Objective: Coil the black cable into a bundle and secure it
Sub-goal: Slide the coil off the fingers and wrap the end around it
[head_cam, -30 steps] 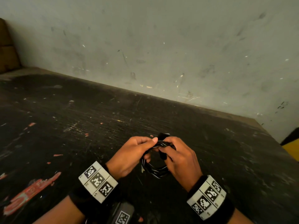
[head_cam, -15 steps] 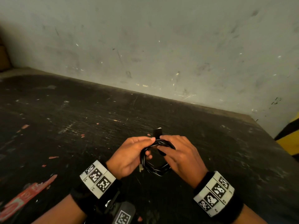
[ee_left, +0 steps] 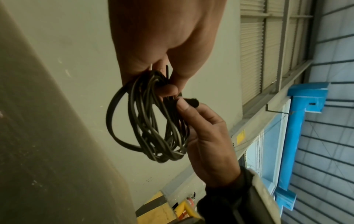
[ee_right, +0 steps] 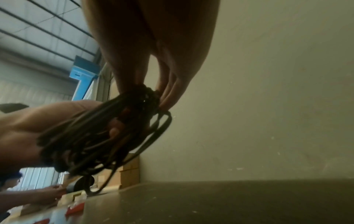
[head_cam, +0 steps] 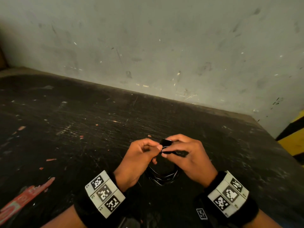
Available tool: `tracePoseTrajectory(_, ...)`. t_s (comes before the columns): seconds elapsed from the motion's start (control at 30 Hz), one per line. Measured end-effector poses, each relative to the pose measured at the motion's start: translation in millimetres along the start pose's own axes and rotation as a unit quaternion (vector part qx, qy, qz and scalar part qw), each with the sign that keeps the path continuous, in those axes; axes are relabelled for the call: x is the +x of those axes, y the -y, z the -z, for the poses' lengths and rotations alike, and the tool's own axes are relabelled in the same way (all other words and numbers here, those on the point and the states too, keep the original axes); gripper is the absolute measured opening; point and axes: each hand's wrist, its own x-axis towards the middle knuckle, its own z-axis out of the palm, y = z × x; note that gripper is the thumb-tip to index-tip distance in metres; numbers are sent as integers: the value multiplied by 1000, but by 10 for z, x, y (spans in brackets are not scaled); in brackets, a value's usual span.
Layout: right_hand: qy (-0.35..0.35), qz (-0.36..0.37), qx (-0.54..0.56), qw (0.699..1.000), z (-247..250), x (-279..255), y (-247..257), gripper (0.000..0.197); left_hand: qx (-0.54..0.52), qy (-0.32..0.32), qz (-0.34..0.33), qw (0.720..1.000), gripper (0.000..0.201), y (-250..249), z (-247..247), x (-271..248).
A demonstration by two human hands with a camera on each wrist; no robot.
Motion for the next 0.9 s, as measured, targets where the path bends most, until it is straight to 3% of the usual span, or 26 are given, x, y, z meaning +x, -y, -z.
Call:
tracePoseTrajectory(0.13,-34,-44,67,996,13,23,-6,10,15,-17,-15,1000,9,33,-40,-12)
tracePoseTrajectory(0.2,-25,-36,50,998,27,23,-12,9,1,-15,-8,1000,6,42,-32,-18)
tracePoseTrajectory(0.4,-14,-53,51,997,72,31,-26,8,6,58,-53,997,7,15,-10,-59)
tracePoseTrajectory(0.63,-6,-117,145,982,113,59,10,11,56,107,-108,987,9,42,27,-79)
tracePoseTrajectory(0.9,43,-167,178,969,102,32,-10,21,120,145,-121,975,9,76,107,-69)
